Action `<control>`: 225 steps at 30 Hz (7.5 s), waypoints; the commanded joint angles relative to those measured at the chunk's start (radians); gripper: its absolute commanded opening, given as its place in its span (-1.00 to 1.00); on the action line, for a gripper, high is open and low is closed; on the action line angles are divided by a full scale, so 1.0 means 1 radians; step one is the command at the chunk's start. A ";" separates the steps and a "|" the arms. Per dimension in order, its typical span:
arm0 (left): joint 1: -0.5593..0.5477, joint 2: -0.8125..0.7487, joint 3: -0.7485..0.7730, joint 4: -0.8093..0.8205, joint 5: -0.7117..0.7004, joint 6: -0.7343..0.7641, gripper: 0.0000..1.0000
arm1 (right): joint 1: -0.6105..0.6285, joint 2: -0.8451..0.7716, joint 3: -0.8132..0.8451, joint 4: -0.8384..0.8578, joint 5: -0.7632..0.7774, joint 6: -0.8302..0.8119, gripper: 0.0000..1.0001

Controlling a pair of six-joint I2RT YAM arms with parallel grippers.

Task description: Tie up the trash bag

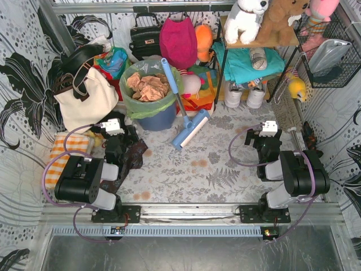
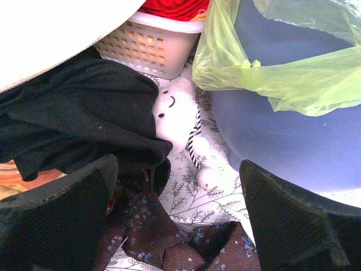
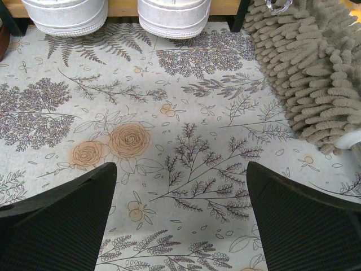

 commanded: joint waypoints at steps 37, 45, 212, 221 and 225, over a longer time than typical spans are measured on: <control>0.008 -0.001 0.011 0.048 0.013 0.014 0.96 | -0.002 0.003 0.014 0.027 0.126 0.050 0.93; 0.008 -0.149 0.016 -0.088 -0.174 -0.058 0.96 | 0.000 -0.070 -0.020 0.032 0.095 0.032 0.93; 0.007 -0.668 0.618 -1.273 -0.004 -0.118 0.96 | -0.134 0.037 1.499 -1.374 -0.178 0.198 0.46; 0.008 -0.656 0.682 -1.366 0.022 -0.240 0.96 | -0.133 -0.094 1.471 -1.548 -0.265 0.320 0.60; 0.008 -0.621 0.742 -1.414 0.025 -0.316 0.96 | -0.112 -0.153 1.387 -1.526 -0.411 0.377 0.50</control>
